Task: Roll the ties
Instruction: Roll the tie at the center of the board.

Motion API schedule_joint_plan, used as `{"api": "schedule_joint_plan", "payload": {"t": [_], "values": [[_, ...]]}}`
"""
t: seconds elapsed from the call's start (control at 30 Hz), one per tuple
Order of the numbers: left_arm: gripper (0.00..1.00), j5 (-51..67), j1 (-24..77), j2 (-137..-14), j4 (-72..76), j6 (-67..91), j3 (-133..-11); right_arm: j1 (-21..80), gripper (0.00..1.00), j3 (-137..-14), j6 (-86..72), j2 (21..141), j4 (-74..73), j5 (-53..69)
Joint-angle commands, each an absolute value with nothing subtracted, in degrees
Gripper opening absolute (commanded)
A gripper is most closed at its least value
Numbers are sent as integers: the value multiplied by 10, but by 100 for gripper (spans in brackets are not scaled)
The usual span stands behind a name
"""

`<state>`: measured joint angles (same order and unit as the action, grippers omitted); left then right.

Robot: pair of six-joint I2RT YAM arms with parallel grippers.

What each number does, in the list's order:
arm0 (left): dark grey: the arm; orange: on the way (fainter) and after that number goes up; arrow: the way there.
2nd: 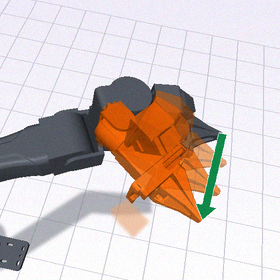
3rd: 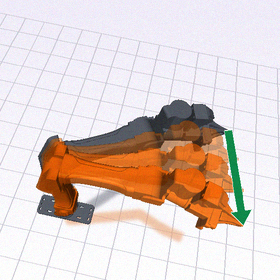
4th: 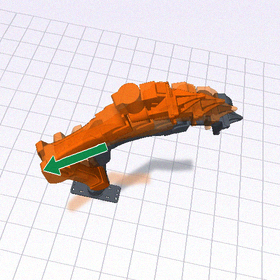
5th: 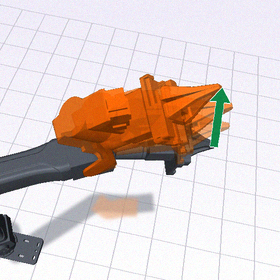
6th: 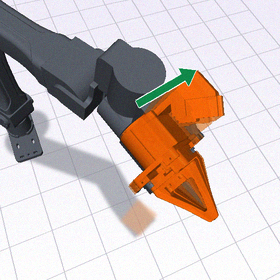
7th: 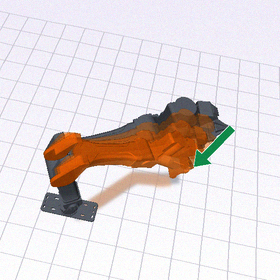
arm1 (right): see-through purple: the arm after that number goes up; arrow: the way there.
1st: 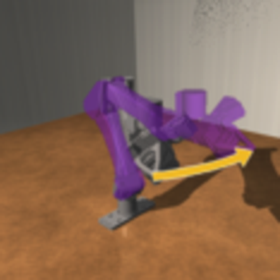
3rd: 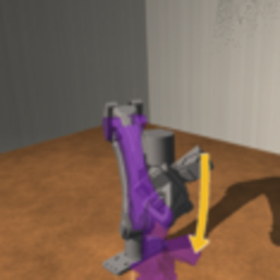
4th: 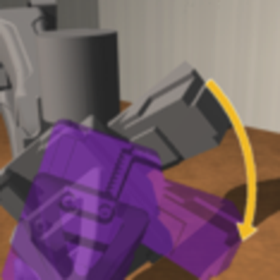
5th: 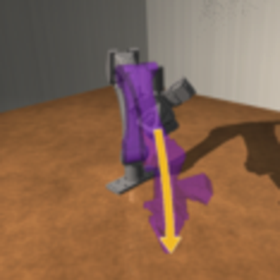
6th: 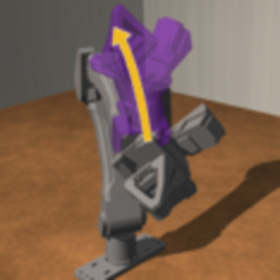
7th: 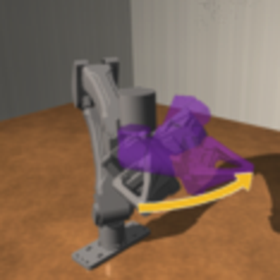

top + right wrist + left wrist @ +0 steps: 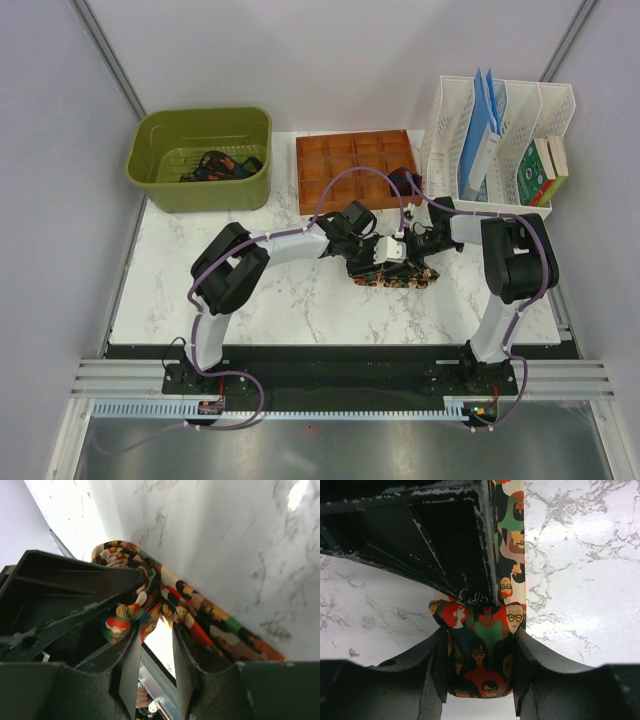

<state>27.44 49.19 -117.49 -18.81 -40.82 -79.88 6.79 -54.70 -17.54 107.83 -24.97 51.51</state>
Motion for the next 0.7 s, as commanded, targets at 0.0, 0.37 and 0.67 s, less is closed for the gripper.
{"api": "schedule_joint_plan", "payload": {"t": [0.0,0.37,0.67], "values": [[14,236,502,-1234,-265,-418,-788,69,39,-563,-167,1034,-272,527],[13,237,502,-1238,-268,-411,-793,61,48,-552,-185,1012,-267,545],[18,242,501,-1238,-268,-405,-801,77,49,-529,-221,1038,-204,547]]}}
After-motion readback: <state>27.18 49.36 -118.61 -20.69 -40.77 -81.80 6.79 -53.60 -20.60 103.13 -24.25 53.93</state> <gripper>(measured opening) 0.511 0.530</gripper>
